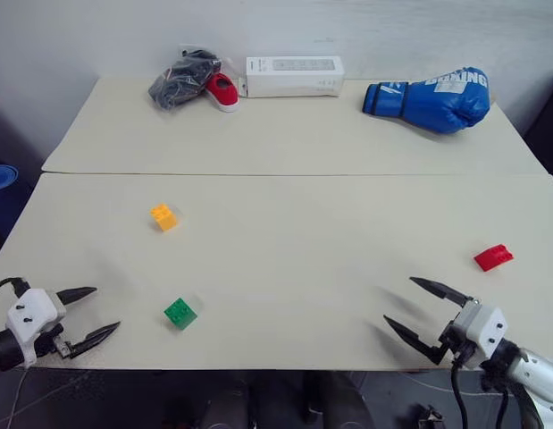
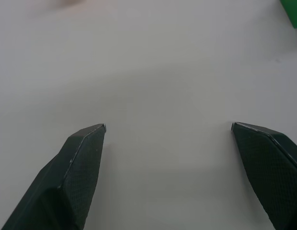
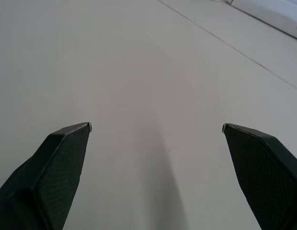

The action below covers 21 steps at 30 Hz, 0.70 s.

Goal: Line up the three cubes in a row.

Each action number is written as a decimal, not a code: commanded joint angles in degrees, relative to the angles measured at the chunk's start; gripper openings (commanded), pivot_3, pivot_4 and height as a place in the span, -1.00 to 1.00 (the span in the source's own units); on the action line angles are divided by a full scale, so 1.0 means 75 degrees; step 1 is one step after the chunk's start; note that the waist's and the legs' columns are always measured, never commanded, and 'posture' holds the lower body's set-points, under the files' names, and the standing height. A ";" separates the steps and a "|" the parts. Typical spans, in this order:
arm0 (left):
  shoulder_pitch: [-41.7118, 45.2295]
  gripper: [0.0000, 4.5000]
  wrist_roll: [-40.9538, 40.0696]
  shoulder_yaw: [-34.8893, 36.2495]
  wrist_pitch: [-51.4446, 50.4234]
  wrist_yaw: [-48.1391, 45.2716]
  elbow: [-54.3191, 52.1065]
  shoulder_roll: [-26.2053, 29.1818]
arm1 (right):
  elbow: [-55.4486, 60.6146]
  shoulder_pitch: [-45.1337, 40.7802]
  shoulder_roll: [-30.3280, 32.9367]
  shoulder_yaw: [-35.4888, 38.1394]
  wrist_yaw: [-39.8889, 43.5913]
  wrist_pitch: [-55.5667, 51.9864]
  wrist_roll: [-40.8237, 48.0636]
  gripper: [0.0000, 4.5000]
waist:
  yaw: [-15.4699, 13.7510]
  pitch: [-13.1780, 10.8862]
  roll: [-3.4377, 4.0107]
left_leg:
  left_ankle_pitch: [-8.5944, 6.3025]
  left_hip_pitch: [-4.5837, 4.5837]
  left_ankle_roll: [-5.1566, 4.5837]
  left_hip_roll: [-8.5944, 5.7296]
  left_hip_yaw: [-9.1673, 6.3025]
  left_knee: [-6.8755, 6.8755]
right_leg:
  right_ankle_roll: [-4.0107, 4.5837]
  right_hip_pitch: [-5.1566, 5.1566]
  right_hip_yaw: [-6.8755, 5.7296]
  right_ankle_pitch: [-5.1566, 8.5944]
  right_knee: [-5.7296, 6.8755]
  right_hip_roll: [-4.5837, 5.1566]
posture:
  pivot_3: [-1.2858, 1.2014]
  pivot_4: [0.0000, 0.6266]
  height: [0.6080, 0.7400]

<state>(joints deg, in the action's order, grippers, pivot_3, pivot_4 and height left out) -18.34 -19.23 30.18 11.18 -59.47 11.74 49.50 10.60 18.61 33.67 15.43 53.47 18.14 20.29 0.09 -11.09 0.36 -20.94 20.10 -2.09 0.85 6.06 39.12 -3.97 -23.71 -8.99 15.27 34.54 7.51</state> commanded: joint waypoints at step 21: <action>0.2863 0.95 -0.2306 -0.2089 -0.4036 -0.0412 -0.3461 -0.0438 | -0.0792 0.2212 -0.1460 0.3550 -0.1694 -0.0622 0.1779 1.00 | -0.0013 0.0019 0.0053 | 0.0009 -0.0010 0.0010 -0.0001 0.0013 -0.0002 | -0.0002 0.0009 0.0022 -0.0001 0.0023 -0.0017 | 0.03 -0.52 1.00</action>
<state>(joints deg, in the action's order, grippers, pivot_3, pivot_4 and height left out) 2.37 -35.50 14.84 -18.77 -62.64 -11.96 46.76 5.44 34.88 22.48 39.71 40.78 11.45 34.35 -0.01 -10.94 0.76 -20.88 20.01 -2.02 0.84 6.20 39.10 -3.98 -23.63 -8.79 15.27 34.73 7.39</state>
